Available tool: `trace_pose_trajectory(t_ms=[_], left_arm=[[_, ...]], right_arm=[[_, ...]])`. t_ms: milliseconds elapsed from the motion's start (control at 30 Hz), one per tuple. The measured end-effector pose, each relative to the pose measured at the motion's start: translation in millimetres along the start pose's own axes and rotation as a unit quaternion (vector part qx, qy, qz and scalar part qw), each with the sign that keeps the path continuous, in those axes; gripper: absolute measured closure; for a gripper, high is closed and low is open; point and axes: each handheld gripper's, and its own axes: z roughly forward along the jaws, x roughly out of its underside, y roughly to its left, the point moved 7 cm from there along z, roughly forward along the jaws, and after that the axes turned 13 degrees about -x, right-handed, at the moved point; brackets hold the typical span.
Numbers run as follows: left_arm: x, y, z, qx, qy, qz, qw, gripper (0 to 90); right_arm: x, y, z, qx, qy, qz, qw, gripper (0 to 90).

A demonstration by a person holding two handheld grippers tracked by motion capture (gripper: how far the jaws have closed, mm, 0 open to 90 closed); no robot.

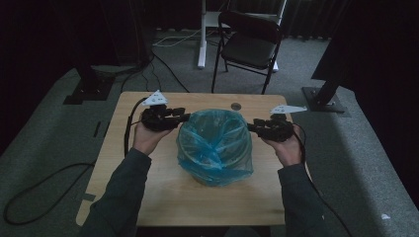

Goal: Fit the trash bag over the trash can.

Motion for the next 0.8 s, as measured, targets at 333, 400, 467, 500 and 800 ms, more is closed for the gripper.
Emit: trace_pose_trajectory(t_ms=[333,400,467,500,800], left_arm=[[-17.2,-34.6,13.9,0.037,0.007,0.041,0.9984,64.8],[-19.5,-41.4,17.6,0.044,0.011,0.052,0.9976,65.3],[-21.1,-46.3,20.4,0.046,0.014,0.060,0.9970,65.3],[-23.3,-52.9,23.0,0.054,0.016,0.068,0.9961,65.4],[-25.6,-69.6,35.3,0.063,0.033,0.095,0.9929,65.3]], right_arm=[[2.0,2.5,-4.9,-0.006,-0.008,0.000,0.9999,59.2],[2.9,3.4,-3.7,-0.008,-0.006,0.000,0.9999,59.3],[3.1,3.1,-3.3,-0.007,-0.007,-0.001,0.9999,59.4],[3.6,2.9,-3.5,-0.009,-0.007,0.000,0.9999,60.8],[5.5,5.2,-3.7,-0.022,-0.009,0.001,0.9997,64.8]])
